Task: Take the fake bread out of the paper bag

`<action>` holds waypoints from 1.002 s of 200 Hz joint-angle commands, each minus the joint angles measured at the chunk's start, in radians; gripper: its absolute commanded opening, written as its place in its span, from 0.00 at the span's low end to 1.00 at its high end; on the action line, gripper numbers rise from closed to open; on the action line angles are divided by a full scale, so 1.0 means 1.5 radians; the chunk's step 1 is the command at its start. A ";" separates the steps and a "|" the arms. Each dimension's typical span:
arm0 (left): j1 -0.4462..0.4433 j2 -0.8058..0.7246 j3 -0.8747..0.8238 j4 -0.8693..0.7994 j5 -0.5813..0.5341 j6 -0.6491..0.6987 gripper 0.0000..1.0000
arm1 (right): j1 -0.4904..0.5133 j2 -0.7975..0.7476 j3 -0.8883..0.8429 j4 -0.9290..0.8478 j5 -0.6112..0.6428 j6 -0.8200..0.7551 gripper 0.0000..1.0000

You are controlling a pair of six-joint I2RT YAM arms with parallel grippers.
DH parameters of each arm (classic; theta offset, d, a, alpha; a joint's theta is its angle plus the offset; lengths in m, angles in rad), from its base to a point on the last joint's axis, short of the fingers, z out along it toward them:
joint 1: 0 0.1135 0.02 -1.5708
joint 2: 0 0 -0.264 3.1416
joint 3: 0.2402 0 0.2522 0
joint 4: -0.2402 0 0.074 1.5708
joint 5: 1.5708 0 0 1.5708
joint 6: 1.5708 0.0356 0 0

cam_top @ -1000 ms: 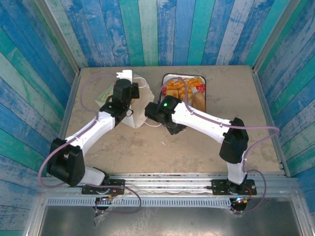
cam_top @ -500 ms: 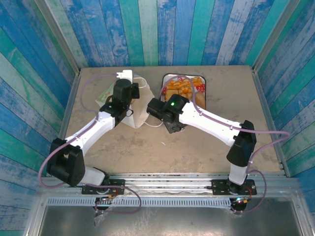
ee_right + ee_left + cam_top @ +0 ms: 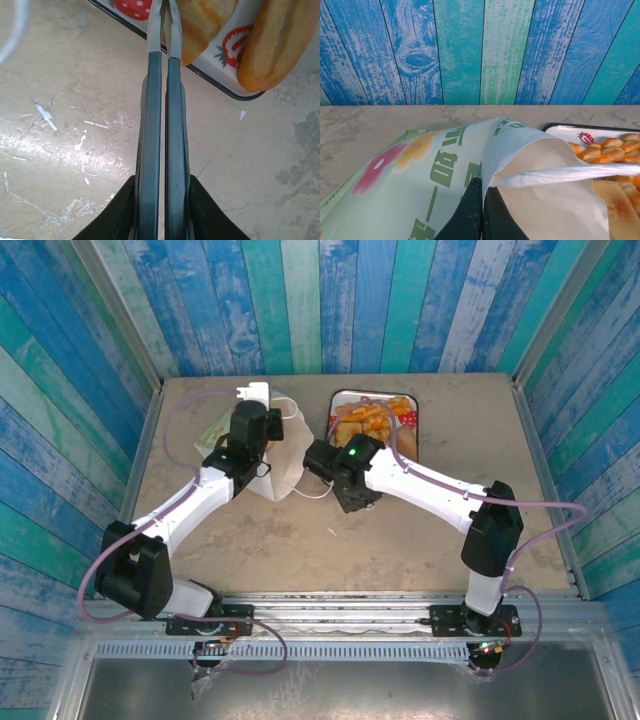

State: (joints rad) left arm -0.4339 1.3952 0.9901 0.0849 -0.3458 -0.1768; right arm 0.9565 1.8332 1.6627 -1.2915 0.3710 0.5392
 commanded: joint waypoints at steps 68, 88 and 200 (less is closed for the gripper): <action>-0.001 -0.013 0.006 0.015 0.001 -0.003 0.00 | -0.033 -0.048 -0.058 0.006 0.001 0.022 0.20; -0.001 -0.012 0.007 0.016 0.002 -0.003 0.00 | -0.037 -0.056 -0.063 0.005 0.003 0.026 0.19; -0.001 -0.011 0.009 0.014 0.012 0.003 0.00 | -0.050 -0.057 -0.072 0.016 0.005 0.032 0.20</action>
State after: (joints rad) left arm -0.4339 1.3952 0.9901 0.0845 -0.3386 -0.1764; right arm 0.8913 1.7718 1.5463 -1.2701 0.3580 0.5713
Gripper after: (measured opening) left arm 0.043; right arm 0.242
